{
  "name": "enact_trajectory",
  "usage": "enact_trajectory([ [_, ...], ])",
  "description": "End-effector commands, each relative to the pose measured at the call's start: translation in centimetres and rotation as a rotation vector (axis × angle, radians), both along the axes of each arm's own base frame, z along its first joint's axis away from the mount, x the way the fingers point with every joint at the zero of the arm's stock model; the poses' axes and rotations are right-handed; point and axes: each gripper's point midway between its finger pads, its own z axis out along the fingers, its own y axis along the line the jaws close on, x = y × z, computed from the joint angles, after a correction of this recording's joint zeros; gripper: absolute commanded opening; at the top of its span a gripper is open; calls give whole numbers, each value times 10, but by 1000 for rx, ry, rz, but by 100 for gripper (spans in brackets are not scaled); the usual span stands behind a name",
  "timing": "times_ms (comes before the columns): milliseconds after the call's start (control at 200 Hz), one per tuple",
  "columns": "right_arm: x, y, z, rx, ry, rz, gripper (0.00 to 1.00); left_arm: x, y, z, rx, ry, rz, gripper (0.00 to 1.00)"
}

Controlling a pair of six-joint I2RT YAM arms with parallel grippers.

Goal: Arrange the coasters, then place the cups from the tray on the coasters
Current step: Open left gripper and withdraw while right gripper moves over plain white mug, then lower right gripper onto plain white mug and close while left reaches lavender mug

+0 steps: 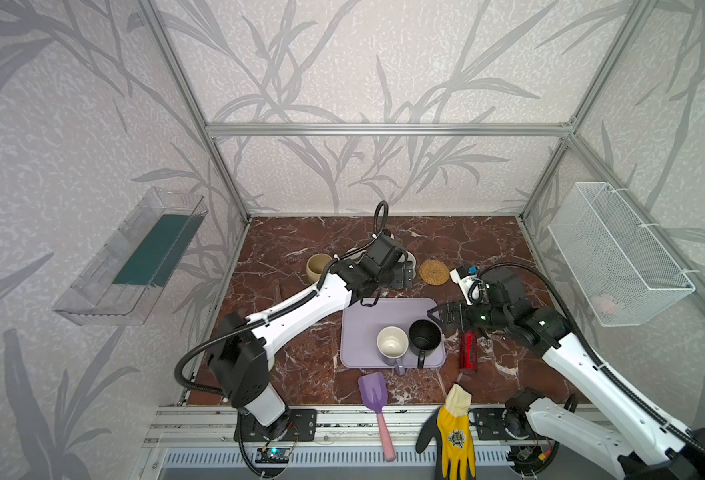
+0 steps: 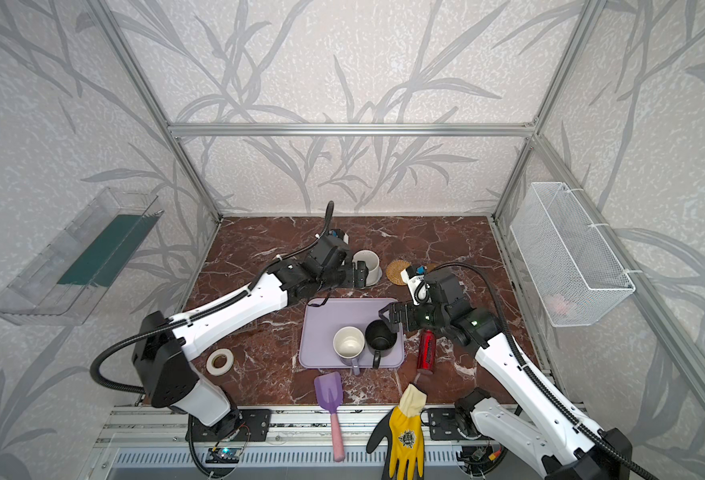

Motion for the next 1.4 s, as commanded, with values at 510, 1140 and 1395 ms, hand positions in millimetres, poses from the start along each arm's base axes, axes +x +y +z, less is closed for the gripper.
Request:
enact_trajectory([
  [510,-81,58,-17,-190,-7,168,90,-104,65,-2,-214,123,-116,99],
  [1140,-91,100,-74,-299,14,154,56,-132,86,-34,-249,221,-59,99],
  [1395,-88,107,-104,-361,52,129,46,-134,86,-44,-264,235,-47,99],
])
